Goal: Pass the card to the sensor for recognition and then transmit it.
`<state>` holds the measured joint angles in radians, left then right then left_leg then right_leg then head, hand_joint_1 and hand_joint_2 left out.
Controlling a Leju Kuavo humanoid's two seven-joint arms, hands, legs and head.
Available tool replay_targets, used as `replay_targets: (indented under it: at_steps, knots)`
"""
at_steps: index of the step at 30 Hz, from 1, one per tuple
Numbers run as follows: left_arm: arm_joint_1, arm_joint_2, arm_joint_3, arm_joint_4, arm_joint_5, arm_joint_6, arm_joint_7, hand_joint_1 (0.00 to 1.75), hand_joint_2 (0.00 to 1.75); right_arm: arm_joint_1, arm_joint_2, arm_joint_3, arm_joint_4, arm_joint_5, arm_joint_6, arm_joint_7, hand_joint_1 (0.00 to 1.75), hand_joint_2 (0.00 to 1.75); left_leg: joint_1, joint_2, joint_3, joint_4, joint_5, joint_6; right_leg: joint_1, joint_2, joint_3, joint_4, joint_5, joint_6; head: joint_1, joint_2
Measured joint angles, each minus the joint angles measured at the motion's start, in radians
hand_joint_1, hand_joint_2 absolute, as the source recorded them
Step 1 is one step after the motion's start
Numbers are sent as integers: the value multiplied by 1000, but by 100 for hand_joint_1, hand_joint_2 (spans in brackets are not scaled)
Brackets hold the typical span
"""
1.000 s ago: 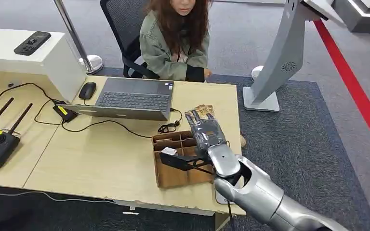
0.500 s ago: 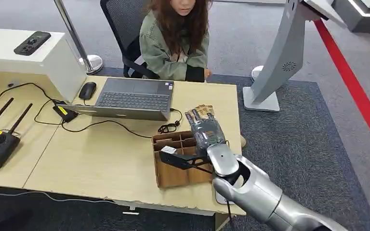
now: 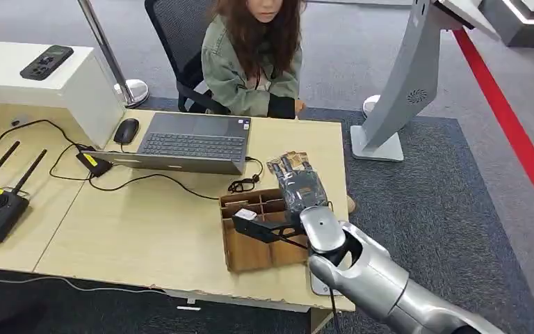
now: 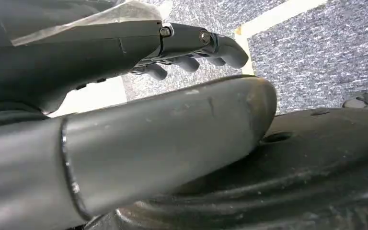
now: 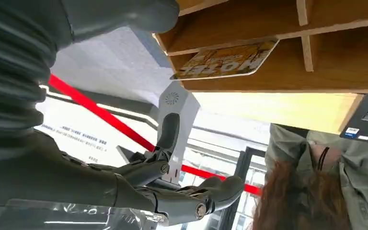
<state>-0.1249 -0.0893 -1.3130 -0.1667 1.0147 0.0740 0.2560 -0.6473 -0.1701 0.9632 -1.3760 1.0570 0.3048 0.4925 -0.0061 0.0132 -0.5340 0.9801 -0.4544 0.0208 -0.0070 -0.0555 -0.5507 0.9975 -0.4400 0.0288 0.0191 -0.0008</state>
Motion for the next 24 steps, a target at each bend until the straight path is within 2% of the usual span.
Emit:
replay_targets:
  at_steps: [24]
  knots:
    - [0, 0, 0, -2, 8, 1, 3, 0, 0, -11, 0, 0, 14, 11, 54, 8, 19, 175, 0, 0, 0, 0, 0, 0, 0, 0, 0, 0, 0, 0, 0, 0]
